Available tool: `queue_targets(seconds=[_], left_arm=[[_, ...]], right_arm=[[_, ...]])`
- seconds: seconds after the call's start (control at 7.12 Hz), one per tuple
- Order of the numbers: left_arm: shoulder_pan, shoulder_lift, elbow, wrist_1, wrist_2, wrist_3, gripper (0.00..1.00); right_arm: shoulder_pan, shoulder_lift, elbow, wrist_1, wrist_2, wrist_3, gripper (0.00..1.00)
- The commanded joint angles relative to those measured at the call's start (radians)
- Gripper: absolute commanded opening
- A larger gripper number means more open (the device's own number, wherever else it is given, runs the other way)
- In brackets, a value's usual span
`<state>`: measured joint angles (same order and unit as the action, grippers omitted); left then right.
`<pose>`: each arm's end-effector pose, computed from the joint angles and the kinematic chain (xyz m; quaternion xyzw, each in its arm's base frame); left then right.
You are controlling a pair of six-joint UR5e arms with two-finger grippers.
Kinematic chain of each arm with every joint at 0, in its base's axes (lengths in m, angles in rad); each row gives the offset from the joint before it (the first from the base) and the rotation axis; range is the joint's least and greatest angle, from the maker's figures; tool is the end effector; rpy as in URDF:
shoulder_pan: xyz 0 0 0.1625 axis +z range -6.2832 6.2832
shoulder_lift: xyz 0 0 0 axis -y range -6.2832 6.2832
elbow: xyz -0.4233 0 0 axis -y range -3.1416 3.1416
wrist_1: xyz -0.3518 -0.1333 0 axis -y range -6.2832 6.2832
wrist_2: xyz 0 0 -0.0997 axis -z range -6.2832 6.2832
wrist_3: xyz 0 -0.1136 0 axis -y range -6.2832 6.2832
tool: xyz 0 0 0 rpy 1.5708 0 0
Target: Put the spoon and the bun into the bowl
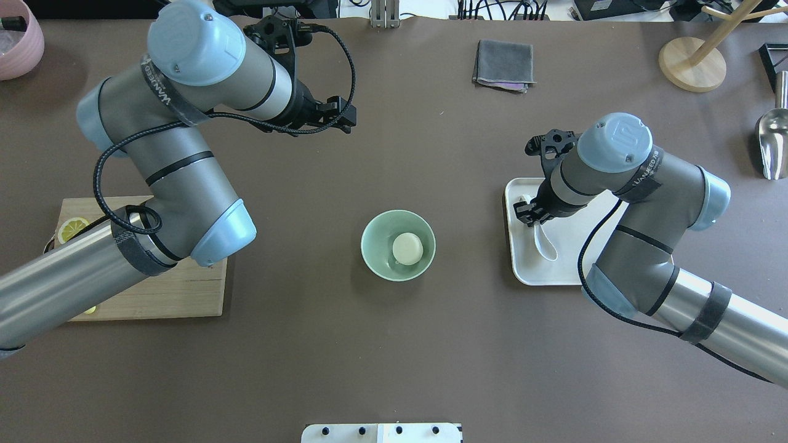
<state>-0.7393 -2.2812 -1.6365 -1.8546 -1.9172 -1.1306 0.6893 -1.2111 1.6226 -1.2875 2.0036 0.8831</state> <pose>0.4306 -0.5208 0.2022 0.1533 0.4965 -0.0405 0.8534 -0.4194 -0.4566 0.4334 0.0554 -0.3850 -0.0724 0.9184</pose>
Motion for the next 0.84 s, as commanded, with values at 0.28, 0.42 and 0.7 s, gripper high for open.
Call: queue_targets(seconds=[0.28,0.42,0.7], left_arm=[[-0.014,0.032,-0.034,0.000,0.000,0.002,0.98],[-0.040,0.058,-0.042,0.000,-0.034,0.009,0.98],[-0.165,0.187,-0.108,0.003,-0.124,0.234,0.98]], right_arm=[[0.071,0.036,0.107,-0.015,0.041,0.007,0.00],[0.072,0.069,0.112,-0.015,0.035,0.017,0.00],[0.037,0.201,0.076,-0.015,0.008,0.165,0.00]])
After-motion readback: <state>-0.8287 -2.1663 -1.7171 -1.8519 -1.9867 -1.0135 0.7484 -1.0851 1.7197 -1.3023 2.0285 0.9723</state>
